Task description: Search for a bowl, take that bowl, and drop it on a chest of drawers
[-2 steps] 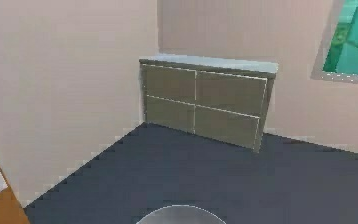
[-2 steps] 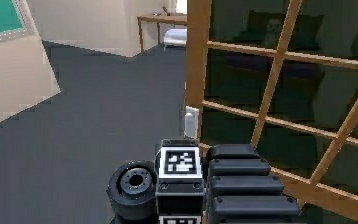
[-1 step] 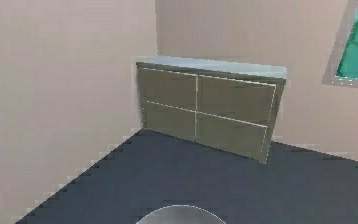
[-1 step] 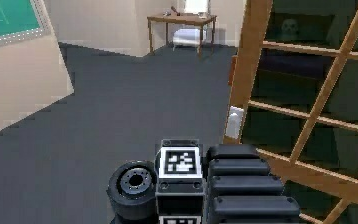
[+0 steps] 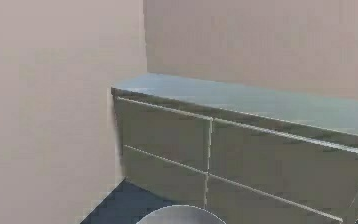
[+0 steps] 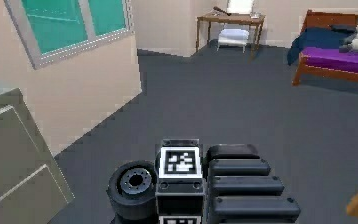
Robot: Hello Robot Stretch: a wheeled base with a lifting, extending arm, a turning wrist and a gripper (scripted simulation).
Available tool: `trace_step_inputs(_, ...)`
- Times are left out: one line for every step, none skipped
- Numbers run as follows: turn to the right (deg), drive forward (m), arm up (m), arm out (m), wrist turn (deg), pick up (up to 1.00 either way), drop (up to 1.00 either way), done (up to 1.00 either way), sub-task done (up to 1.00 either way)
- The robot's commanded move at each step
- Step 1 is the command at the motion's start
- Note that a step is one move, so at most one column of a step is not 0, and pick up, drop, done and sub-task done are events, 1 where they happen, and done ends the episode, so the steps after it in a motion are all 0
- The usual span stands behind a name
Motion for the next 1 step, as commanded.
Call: trace_step_inputs(0.0, 0.5, 0.0, 0.0, 0.0, 0.0, 0.0, 0.0, 0.0)
